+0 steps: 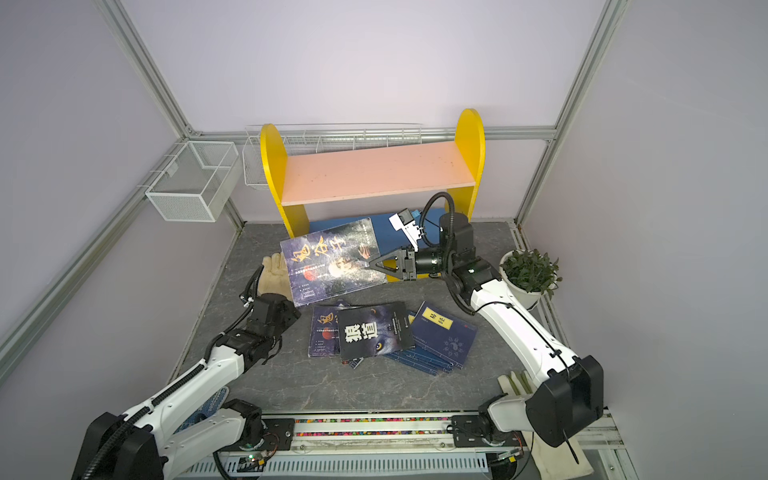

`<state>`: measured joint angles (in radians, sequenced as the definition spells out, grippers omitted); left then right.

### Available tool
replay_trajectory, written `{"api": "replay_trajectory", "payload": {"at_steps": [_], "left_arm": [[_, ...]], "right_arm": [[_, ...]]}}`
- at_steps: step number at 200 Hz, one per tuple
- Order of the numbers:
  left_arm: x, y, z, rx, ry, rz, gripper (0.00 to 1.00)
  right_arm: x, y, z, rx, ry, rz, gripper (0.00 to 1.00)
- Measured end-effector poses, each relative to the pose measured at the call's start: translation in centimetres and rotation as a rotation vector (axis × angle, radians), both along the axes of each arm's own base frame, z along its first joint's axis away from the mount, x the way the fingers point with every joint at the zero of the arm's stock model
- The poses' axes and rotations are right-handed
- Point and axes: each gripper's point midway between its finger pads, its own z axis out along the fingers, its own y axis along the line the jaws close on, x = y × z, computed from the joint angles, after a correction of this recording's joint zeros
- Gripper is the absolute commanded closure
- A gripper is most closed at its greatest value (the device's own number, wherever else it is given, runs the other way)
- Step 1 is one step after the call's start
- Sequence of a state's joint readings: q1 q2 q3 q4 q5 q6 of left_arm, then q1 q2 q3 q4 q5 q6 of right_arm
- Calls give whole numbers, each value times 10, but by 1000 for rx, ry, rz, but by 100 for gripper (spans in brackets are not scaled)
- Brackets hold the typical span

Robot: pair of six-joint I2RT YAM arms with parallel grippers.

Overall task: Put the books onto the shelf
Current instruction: 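Lift the gold-titled book with the right gripper while the left arm draws back, then lower the gold-titled book flat onto the pink shelf and open the right gripper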

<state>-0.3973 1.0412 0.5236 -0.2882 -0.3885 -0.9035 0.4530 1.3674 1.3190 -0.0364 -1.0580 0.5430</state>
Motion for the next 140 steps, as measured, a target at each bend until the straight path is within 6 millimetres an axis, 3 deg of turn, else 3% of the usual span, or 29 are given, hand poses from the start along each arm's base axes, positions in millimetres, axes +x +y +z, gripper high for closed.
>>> {"api": "replay_trajectory", "payload": {"at_steps": [34,54,74,110,124,140], "left_arm": [[0,0,-4,6,14,0,22],[0,0,-4,6,14,1,23],[-1,0,0,0,1,1,23],[-2,2,9,-4,-24,7,23],[-3,3,9,-4,-24,7,23],[-4,4,9,-1,-22,9,23]], "right_arm": [[29,3,82,83,-135,-79,93],[60,12,106,112,-138,-112,93],[97,27,106,121,-96,-124,93],[159,48,78,105,8,-150,93],[172,49,70,99,43,-157,93],[178,46,78,110,32,-175,93]]}}
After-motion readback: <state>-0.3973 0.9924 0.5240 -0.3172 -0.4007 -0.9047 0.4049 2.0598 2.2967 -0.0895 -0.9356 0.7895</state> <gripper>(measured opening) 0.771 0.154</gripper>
